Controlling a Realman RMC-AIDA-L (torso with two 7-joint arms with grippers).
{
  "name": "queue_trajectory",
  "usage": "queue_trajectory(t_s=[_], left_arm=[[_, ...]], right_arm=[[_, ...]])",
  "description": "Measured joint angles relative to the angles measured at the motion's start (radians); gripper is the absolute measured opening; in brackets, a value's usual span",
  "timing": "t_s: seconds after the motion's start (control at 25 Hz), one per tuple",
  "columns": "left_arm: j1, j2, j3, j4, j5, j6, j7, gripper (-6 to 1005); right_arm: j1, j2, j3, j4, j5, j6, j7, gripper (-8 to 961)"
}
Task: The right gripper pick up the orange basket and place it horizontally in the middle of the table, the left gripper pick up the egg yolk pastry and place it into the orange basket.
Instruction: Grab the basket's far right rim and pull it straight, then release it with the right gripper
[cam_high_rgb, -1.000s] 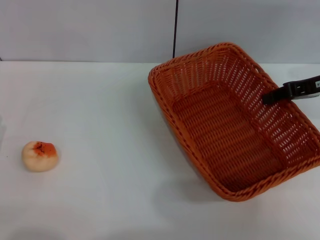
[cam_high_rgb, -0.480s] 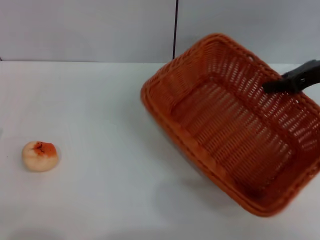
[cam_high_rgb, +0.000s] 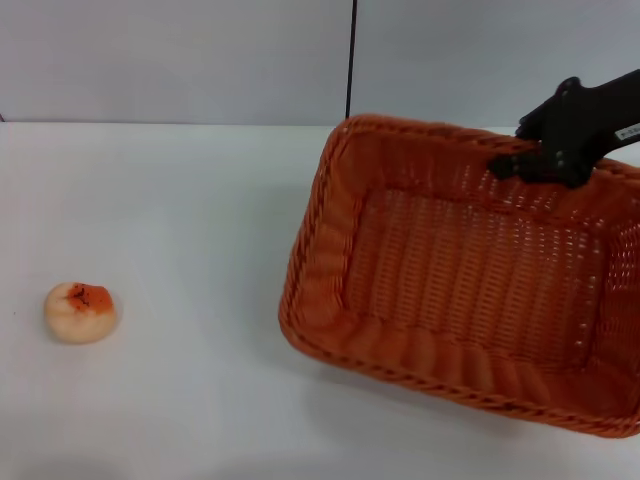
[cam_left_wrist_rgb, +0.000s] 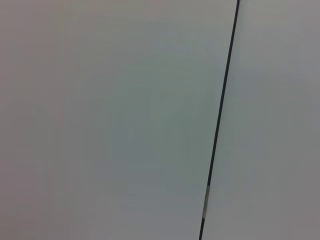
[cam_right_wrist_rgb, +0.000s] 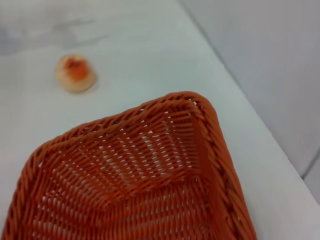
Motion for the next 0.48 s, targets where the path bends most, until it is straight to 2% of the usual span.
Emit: queue_trajectory(t_s=[0.08,0.16,0.28,0.32,0.48], left_arm=[[0.013,-0.001,0.001,-0.004,0.002,0.013,-0.002,746],[0.022,-0.001,0.005,-0.007,0.003,0.026,-0.001,745],[0.022,-0.001,0.005,-0.007,0.003,0.026,-0.001,743],[0.049,-0.003,0.045,-0.009,0.005,0.077,0.004,743],[0.058,-0.003,0.061,-0.010,0.006,0.099,0.004,741]], right_arm=[[0.008,0.007,-0.007,0.005,0.003,0.006,-0.055,182],[0.019,0.025,-0.008,0.025,0.013,0.034,-0.134,185],[0.024,0.030,-0.008,0.048,0.047,0.064,-0.176,190],[0.030,0.026,-0.005,0.082,0.103,0.086,-0.221,192],[0.049,0.012,-0.003,0.146,0.180,0.121,-0.259,199]])
